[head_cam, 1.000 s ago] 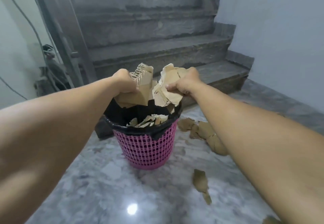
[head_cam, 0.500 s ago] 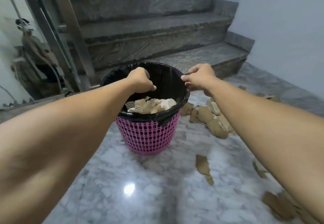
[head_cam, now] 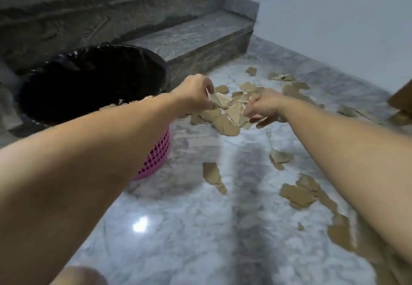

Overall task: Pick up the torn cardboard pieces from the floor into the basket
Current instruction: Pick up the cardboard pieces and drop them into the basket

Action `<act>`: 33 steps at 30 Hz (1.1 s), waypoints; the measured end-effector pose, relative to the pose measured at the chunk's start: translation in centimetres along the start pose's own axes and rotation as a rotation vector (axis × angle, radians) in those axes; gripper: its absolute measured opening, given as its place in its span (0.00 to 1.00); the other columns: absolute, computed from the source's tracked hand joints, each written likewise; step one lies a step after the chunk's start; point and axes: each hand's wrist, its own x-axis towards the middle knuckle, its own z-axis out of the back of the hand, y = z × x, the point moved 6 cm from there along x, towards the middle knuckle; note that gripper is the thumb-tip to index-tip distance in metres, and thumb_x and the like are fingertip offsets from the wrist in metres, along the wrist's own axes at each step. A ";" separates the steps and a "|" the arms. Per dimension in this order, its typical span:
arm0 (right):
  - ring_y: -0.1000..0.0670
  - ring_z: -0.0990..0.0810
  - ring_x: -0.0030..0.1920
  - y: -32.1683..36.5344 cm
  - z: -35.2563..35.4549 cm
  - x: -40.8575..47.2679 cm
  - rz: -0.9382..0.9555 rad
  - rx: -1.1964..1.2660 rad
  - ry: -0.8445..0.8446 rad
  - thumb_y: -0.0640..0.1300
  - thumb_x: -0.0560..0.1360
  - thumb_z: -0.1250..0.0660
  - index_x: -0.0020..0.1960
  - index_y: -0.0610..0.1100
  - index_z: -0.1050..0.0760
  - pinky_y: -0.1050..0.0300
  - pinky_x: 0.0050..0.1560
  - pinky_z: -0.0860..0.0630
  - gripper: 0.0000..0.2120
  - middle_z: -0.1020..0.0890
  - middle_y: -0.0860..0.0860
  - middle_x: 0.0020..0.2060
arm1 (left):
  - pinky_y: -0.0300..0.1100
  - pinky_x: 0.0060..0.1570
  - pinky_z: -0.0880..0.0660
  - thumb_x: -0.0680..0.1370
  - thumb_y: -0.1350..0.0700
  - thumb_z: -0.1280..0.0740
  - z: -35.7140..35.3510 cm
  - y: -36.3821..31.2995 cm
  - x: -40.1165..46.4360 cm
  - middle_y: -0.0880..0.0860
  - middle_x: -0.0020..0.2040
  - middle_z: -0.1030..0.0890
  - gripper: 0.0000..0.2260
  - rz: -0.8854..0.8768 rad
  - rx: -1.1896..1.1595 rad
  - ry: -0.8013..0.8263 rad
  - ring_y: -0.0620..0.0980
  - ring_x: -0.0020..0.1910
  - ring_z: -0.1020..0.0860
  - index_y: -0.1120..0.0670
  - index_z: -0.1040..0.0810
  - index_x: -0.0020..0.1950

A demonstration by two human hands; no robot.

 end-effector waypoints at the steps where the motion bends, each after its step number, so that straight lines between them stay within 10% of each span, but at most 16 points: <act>1: 0.45 0.18 0.46 -1.5 0.0 0.1 -0.014 -0.008 0.009 0.36 0.73 0.27 0.45 0.40 0.24 0.47 0.48 0.18 0.06 0.19 0.42 0.47 | 0.42 0.44 0.25 0.70 0.52 0.25 -1.9 0.1 0.1 0.52 0.50 0.19 0.19 0.019 0.021 0.058 0.51 0.48 0.21 0.55 0.22 0.58; 8: 0.43 0.19 0.47 -15.6 -0.5 1.9 -0.208 -0.217 0.065 0.43 0.70 0.23 0.58 0.29 0.25 0.45 0.50 0.20 0.24 0.21 0.34 0.58 | 0.46 0.62 0.30 0.68 0.47 0.23 -16.6 3.2 -0.6 0.55 0.68 0.29 0.35 0.212 0.131 0.368 0.56 0.65 0.28 0.53 0.32 0.71; 17: 0.37 0.37 0.71 -29.4 -1.4 2.2 -0.350 -0.649 0.172 0.58 0.56 0.17 0.78 0.49 0.52 0.41 0.65 0.29 0.63 0.43 0.41 0.73 | 0.58 0.68 0.34 0.63 0.43 0.21 -28.5 4.8 -2.9 0.58 0.77 0.54 0.48 0.292 0.309 0.552 0.64 0.74 0.47 0.43 0.44 0.76; 26: 0.42 0.30 0.57 -31.1 -2.6 1.9 -0.222 -0.657 0.064 0.52 0.58 0.17 0.57 0.51 0.31 0.48 0.56 0.25 0.34 0.36 0.45 0.60 | 0.47 0.55 0.27 0.65 0.58 0.22 -29.9 4.6 -2.1 0.55 0.58 0.36 0.20 0.308 0.185 0.386 0.56 0.59 0.37 0.53 0.25 0.53; 33: 0.46 0.24 0.47 -30.1 -2.5 3.4 -0.113 -0.548 0.070 0.40 0.59 0.18 0.40 0.50 0.27 0.58 0.37 0.29 0.20 0.25 0.47 0.50 | 0.38 0.37 0.31 0.74 0.65 0.36 -30.7 3.9 -1.3 0.56 0.55 0.33 0.11 0.219 0.046 0.331 0.54 0.44 0.30 0.56 0.23 0.54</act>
